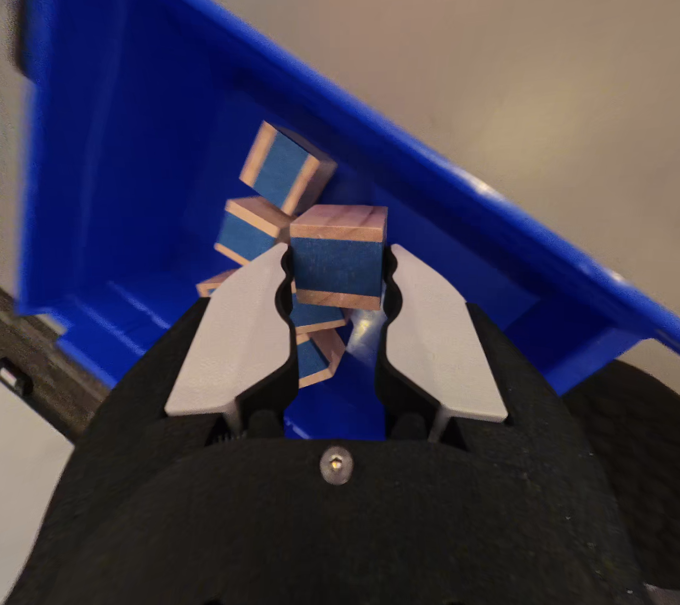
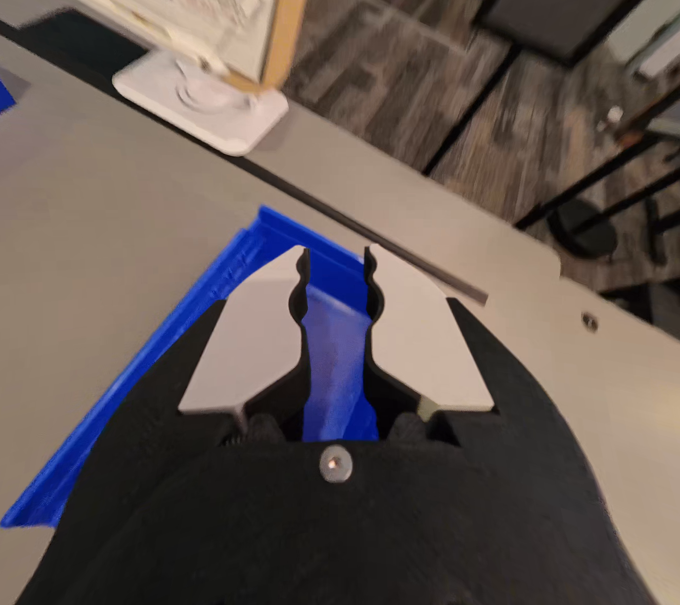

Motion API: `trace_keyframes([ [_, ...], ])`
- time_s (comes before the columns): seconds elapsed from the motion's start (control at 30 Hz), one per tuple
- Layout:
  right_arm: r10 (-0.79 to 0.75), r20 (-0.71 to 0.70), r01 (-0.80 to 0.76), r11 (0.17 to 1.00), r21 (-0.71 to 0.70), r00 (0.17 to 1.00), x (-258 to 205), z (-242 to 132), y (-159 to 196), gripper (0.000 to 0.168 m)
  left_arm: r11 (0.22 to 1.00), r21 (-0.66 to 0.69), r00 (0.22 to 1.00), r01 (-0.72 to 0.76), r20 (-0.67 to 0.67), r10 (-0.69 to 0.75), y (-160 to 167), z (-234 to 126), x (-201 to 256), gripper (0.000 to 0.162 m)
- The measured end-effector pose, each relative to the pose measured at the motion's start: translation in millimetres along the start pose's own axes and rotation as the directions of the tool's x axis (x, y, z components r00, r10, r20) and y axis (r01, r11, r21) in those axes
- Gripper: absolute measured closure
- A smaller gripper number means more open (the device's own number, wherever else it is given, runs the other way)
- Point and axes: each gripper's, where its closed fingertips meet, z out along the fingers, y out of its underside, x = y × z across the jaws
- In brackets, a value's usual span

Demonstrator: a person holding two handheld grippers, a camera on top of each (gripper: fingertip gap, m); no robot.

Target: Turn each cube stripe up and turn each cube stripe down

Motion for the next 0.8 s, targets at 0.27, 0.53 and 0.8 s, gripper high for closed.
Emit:
trace_keyframes([
  [0.27, -0.413, 0.012, 0.338, 0.761, 0.553, 0.91, -141.7, -43.5, -97.1, 0.101, 0.812, 0.56, 0.986, 0.165, -0.1, -0.131, -117.3, -141.2, 5.8, 0.115],
  [0.53, -0.679, -0.145, 0.539, 0.415, 0.733, 0.72, -275.6, -52.7, -96.2, 0.1, 0.48, 0.788, 0.843, 0.387, -0.513, 0.163, -199.1, -226.4, 102.7, 0.116],
  [0.8, -0.642, -0.205, 0.49, 0.305, 0.817, 0.739, -297.3, -97.4, -106.7, 0.107, 0.507, 0.713, 0.583, 0.483, -0.695, 0.422, -208.5, -232.0, 156.5, 0.116],
])
